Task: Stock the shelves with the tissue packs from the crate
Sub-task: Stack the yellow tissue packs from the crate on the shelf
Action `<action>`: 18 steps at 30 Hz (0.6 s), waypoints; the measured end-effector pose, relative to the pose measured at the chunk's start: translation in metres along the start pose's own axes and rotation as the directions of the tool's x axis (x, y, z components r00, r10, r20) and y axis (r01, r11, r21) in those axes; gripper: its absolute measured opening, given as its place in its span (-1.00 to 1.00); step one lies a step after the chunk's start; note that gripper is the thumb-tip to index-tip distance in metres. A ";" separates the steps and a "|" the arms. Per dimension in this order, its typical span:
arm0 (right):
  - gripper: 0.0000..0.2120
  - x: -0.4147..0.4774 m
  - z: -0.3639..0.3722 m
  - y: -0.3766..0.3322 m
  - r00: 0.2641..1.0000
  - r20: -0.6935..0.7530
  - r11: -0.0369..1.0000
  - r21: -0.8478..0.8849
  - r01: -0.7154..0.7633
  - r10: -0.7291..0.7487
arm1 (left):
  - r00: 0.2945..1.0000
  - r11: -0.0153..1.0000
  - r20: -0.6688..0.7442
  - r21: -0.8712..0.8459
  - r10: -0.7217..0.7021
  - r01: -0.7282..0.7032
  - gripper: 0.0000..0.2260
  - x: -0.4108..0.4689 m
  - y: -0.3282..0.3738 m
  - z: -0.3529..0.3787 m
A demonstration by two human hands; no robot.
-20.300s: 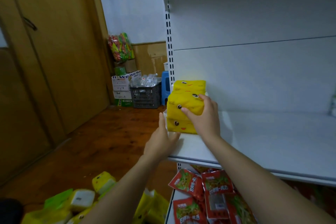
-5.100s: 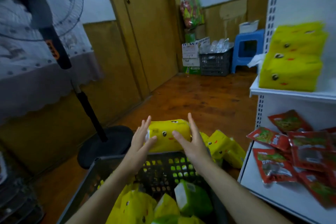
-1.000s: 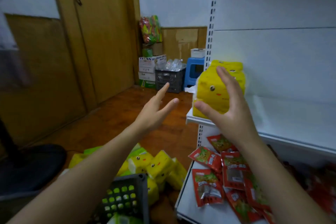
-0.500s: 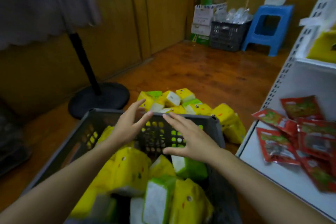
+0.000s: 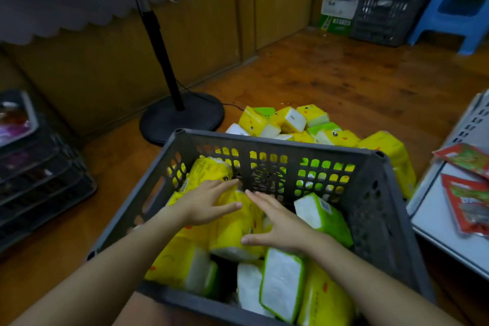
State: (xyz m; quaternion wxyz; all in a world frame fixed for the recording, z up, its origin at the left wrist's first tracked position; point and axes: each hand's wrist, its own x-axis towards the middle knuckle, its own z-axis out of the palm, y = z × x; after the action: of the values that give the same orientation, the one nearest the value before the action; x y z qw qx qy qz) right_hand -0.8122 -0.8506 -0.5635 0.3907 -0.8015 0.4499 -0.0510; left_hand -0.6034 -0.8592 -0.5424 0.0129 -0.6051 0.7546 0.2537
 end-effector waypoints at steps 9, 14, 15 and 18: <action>-0.07 -0.008 0.001 0.004 0.998 -0.044 0.991 0.126 -0.043 0.049 | 0.969 0.997 0.240 0.043 0.051 -0.063 -0.10 0.005 0.009 -0.016; -0.06 -0.011 -0.001 0.006 0.997 -0.054 0.988 0.150 -0.045 0.053 | 0.945 0.968 0.327 0.237 -0.003 -0.079 -0.07 0.003 0.015 -0.026; -0.06 -0.011 -0.001 0.006 0.997 -0.053 0.986 0.159 -0.048 0.057 | 0.944 0.960 0.328 0.268 -0.014 -0.079 -0.07 0.003 0.015 -0.025; -0.05 -0.012 -0.001 0.009 0.995 -0.056 0.981 0.178 -0.071 0.083 | 0.963 0.924 0.268 0.372 -0.012 -0.092 -0.10 0.004 0.019 -0.021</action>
State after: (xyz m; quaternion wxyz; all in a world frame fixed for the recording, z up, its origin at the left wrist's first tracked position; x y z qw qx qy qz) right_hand -0.8257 -0.8451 -0.5655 0.4474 -0.7437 0.4864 -0.1006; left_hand -0.6153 -0.8684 -0.5182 0.2259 -0.5358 0.7932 0.1809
